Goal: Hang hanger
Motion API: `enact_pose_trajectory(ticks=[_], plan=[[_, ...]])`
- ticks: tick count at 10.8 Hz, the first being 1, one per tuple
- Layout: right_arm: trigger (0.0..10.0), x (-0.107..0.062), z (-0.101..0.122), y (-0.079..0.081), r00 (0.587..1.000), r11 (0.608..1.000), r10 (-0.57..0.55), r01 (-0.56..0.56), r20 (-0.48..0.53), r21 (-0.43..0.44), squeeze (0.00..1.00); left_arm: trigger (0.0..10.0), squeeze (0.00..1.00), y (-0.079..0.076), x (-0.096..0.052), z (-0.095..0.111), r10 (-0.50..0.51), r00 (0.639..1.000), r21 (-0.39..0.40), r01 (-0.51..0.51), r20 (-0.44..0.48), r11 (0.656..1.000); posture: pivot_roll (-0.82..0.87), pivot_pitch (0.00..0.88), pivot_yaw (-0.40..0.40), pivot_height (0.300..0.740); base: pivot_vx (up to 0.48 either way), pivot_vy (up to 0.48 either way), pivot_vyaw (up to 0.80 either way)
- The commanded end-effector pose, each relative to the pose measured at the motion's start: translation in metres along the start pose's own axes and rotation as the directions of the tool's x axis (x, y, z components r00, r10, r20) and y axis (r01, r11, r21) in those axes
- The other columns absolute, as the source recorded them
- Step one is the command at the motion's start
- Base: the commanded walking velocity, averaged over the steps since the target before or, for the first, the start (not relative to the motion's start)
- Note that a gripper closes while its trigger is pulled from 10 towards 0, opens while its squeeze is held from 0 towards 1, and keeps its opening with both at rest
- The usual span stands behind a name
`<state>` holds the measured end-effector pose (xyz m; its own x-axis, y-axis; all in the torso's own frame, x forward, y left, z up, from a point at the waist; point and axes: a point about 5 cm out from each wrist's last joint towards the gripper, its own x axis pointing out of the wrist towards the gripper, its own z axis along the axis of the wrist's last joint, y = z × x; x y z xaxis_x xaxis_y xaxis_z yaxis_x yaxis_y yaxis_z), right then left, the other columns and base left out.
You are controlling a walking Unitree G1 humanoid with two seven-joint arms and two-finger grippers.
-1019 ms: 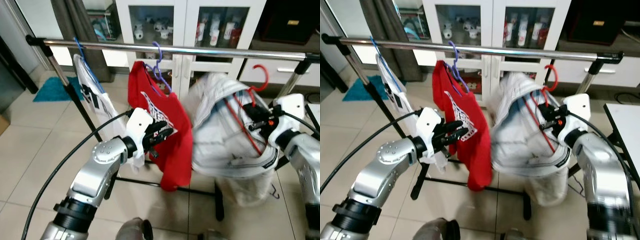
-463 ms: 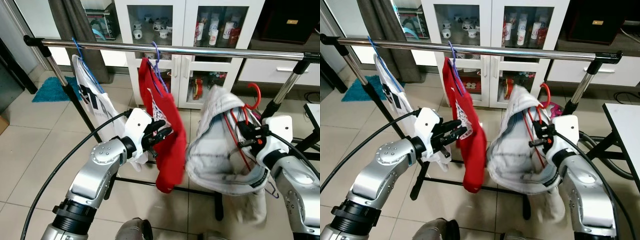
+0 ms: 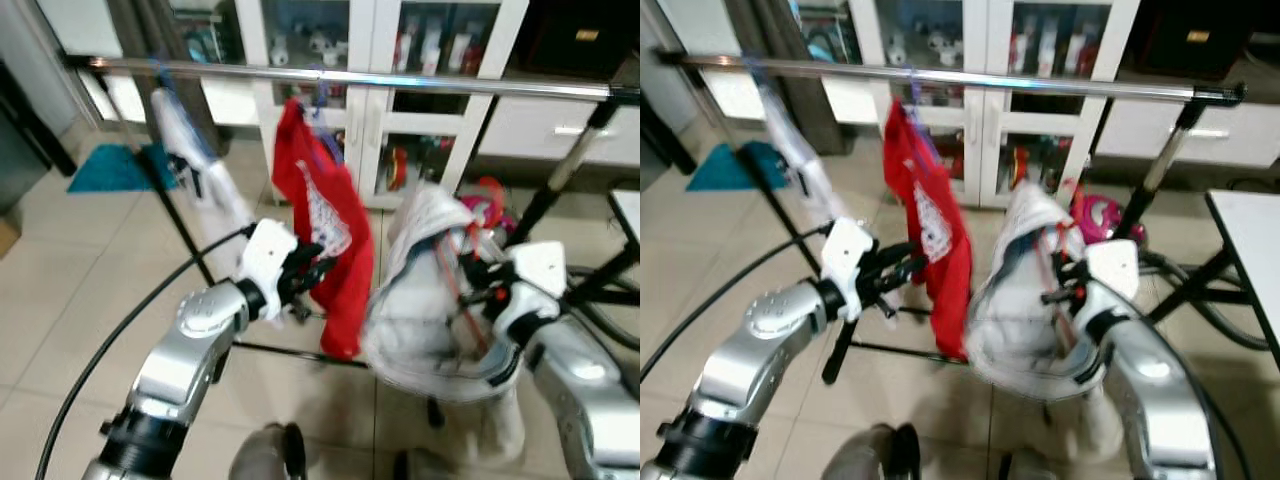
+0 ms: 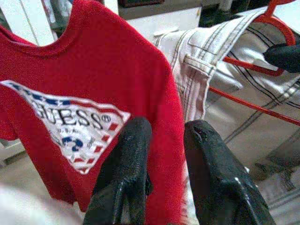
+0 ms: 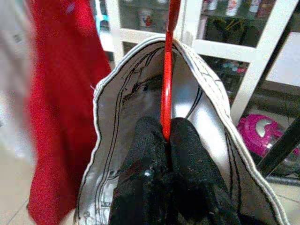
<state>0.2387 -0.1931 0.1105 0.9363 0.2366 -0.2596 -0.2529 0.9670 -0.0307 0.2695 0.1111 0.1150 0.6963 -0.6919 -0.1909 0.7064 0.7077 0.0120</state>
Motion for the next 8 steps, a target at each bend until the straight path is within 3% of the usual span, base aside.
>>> enact_pose_trajectory(ticks=[1,4,7,8], plan=[[0.0,-0.002,0.017,0.004,0.997,0.999,0.023,-0.021,0.078,-0.033,0.0,10.0,0.0,0.002,-0.001,0.008,0.008,1.0,0.015,-0.009,0.023,1.0,-0.1,0.0,0.043,0.74,-0.247,0.0,0.0],[0.0,-0.002,0.018,0.008,0.996,0.998,0.051,-0.049,0.068,-0.039,0.0,10.0,0.0,0.002,-0.003,0.008,0.013,1.0,0.013,-0.013,0.024,1.0,-0.1,0.0,0.038,0.74,-0.242,0.0,0.0],[0.0,-0.002,0.026,0.016,0.993,0.994,0.092,-0.087,0.079,-0.058,0.0,10.0,0.0,0.003,0.0,0.011,-0.01,1.0,0.021,0.01,0.024,1.0,-0.1,0.0,0.045,0.74,0.0,0.0,0.0],[0.0,0.0,0.035,0.02,0.988,0.991,0.118,-0.112,0.098,-0.071,0.0,10.0,1.0,0.001,0.005,0.018,-0.079,0.994,-0.041,0.082,0.074,0.996,-0.1,0.0,0.039,0.74,0.0,0.0,0.0]])
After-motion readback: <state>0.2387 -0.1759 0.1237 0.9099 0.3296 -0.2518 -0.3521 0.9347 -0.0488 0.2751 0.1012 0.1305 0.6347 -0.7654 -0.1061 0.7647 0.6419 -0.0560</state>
